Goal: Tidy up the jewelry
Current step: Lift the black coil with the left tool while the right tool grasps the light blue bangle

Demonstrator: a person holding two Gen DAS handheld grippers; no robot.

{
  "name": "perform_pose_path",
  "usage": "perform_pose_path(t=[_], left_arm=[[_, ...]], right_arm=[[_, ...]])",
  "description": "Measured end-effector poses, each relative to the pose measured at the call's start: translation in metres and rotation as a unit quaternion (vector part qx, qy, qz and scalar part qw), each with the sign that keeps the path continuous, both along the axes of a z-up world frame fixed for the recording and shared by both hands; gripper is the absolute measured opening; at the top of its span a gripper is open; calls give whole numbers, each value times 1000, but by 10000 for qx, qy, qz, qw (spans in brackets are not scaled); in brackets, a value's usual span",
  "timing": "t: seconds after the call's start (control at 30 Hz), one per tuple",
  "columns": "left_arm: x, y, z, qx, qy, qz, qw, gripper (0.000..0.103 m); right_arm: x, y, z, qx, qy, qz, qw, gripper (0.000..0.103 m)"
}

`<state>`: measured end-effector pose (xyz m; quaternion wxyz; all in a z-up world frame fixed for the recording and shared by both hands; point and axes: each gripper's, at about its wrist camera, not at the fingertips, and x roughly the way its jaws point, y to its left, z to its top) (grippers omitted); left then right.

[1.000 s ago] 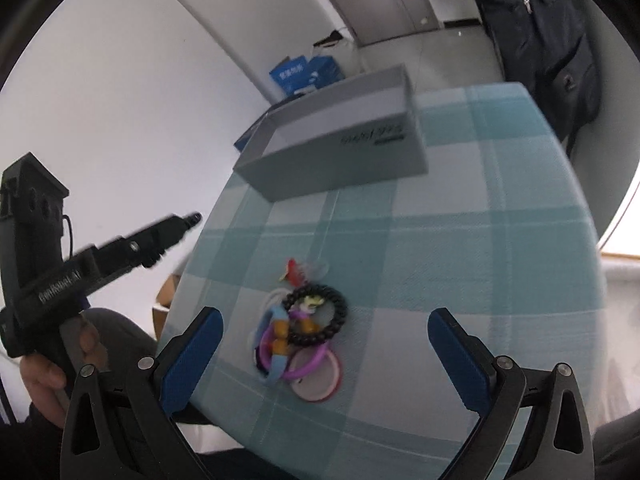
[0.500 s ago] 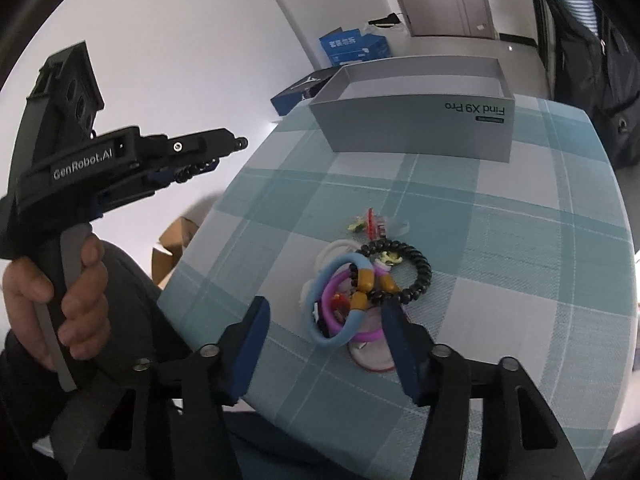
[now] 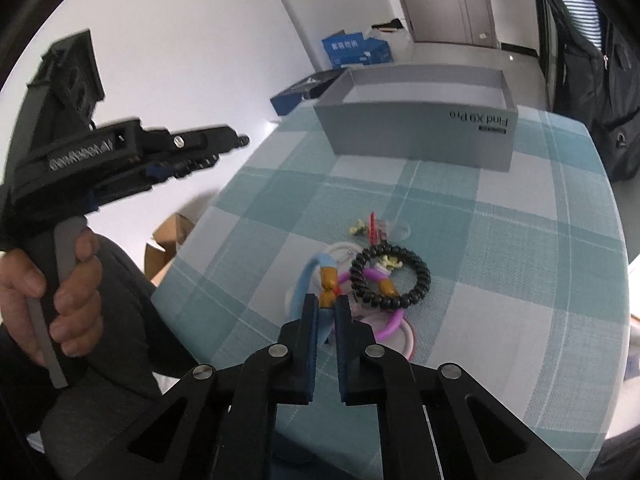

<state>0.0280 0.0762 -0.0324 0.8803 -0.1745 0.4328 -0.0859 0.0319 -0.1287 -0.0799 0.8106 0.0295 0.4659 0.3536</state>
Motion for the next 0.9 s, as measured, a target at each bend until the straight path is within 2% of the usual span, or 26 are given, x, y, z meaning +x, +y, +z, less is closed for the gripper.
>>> perform_pose_path(t=[0.03, 0.27, 0.4, 0.5, 0.53, 0.57, 0.6, 0.73, 0.8, 0.87, 0.9], left_arm=[[0, 0, 0, 3, 8, -6, 10000, 36], [1, -3, -3, 21, 72, 1, 10000, 36], [3, -4, -4, 33, 104, 0, 9999, 36], [3, -5, -5, -5, 132, -32, 9999, 36], [4, -6, -6, -6, 138, -40, 9999, 36], [4, -6, -6, -6, 145, -46, 9999, 36], [4, -6, -6, -13, 151, -52, 9999, 36], [4, -7, -5, -23, 115, -86, 9999, 36], [3, -7, -4, -19, 106, -106, 9999, 36], [4, -8, -5, -10, 115, -97, 9999, 36], [3, -7, -5, -7, 128, -93, 9999, 36]], right_arm=[[1, -2, 1, 61, 4, -21, 10000, 0], [8, -6, 0, 293, 172, -119, 9994, 0], [6, -10, 6, 283, 52, -196, 9994, 0], [7, -17, 7, 239, 100, -349, 9991, 9], [7, -19, 6, 245, 133, -386, 9989, 22], [7, -20, 4, 255, 153, -411, 9987, 43], [6, -20, 3, 273, 164, -397, 9987, 48], [4, -5, -4, 14, 169, -151, 9997, 48], [4, 0, -8, -45, 211, -47, 9998, 44], [4, 2, -10, -99, 211, -3, 9997, 32], [5, 4, -11, -167, 198, -8, 9997, 30]])
